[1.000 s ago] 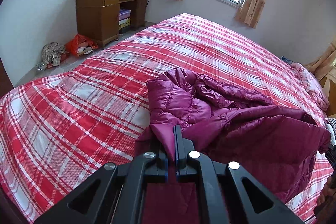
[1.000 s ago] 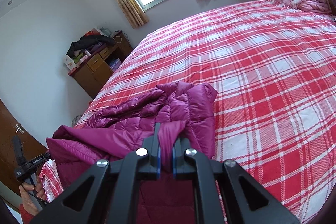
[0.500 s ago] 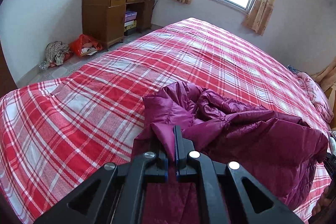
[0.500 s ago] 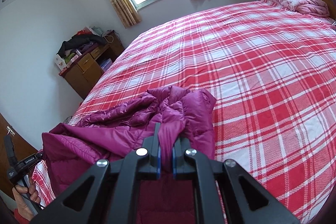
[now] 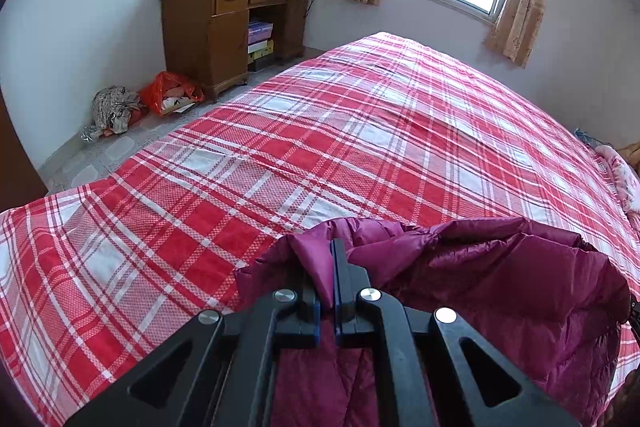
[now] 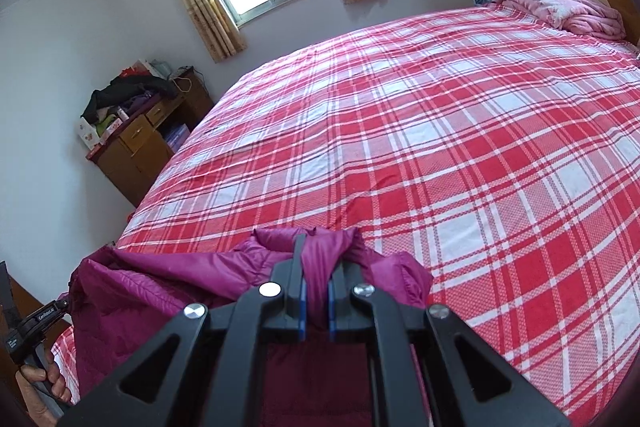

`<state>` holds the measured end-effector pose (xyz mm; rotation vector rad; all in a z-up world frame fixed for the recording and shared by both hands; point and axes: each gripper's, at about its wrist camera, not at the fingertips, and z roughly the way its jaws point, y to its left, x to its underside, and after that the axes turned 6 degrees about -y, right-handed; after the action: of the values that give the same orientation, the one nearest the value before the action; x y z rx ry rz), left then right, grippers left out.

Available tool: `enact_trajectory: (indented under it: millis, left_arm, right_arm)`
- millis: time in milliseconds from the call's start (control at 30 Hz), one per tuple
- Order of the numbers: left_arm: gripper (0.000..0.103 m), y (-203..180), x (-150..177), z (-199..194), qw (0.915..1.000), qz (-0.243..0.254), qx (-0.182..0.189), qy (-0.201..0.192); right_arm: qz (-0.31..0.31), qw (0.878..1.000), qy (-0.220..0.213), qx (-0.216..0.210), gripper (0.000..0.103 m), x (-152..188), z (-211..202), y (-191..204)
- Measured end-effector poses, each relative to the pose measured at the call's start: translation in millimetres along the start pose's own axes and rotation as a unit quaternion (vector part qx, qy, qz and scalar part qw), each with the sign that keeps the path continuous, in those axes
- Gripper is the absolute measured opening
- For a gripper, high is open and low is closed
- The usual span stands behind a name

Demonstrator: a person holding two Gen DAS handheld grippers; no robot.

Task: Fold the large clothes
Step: 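Lift the held hem and fold it over toward the collar with both grippers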

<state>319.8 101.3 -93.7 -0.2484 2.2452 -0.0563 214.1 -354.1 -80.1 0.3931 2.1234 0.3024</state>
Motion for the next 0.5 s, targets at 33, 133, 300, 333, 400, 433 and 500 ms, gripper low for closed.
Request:
enact_trajectory:
  millis: [33,133,300,333,400,433,500]
  left_arm:
    - [0.003,-0.8,0.9,6.1,1.0,0.0,-0.001,0.007]
    - [0.003,-2.9,5.0,27.9,0.9996,-0.004,-0.004,0.029]
    - [0.003,-8.5,6.8,44.9,0.9993,0.0,-0.005,0.037]
    - [0.004,-9.2,6.8,47.5,0.9994,-0.001,-0.005,0.035]
    - [0.004,-9.6,7.8,53.6,0.9995,-0.002,-0.007,0.032]
    - [0.004,-9.3,9.2,58.3,0.9995,-0.005,-0.006,0.032]
    - [0.004,-8.0,13.8,66.7,0.9994,-0.012,-0.002,0.032]
  right_arm:
    - [0.0,1.0,0.003,0.007,0.01,1.0,6.2,0.5]
    - [-0.001,0.999,0.02,0.031,0.01,6.8,25.7,-1.1]
    - [0.003,0.998,0.035,0.051,0.01,14.2,43.5,-9.3]
    - [0.001,0.998,0.035,0.053,0.01,15.7,45.9,-10.0]
    - [-0.008,0.997,0.036,0.065,0.01,19.0,50.8,-11.1]
    - [-0.012,0.997,0.036,0.07,0.01,21.3,53.7,-11.5]
    - [-0.013,0.996,0.039,0.076,0.01,26.3,61.3,-14.8]
